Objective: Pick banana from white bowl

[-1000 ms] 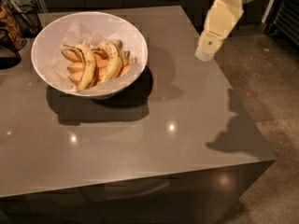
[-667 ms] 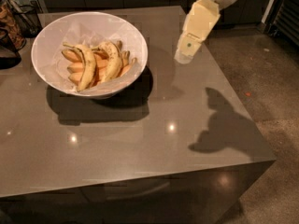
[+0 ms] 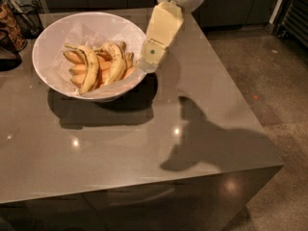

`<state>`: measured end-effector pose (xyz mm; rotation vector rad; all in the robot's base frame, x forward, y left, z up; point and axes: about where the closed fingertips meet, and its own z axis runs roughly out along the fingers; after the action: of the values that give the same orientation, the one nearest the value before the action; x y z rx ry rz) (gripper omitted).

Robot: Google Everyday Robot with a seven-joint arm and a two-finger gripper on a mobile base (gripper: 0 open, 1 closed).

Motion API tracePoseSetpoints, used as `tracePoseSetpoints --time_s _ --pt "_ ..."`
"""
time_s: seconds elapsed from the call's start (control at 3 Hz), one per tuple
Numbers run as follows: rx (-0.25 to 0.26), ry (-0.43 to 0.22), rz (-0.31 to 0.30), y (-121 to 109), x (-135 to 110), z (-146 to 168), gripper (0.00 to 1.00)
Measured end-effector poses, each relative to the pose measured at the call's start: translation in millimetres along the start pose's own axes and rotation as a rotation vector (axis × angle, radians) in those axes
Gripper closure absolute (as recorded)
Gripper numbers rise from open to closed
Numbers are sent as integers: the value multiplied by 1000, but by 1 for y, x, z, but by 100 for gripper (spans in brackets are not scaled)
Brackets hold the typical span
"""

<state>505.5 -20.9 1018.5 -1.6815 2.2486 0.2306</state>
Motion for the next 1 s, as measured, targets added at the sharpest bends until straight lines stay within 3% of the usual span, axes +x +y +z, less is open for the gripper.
tracePoseSetpoints --time_s 0.33,0.67,1.0 --pt "26 -29 -4 -7 -8 2 0" --pt "39 -15 67 -46 -16 17 0" --pt "20 -28 125 -84 -30 34 0"
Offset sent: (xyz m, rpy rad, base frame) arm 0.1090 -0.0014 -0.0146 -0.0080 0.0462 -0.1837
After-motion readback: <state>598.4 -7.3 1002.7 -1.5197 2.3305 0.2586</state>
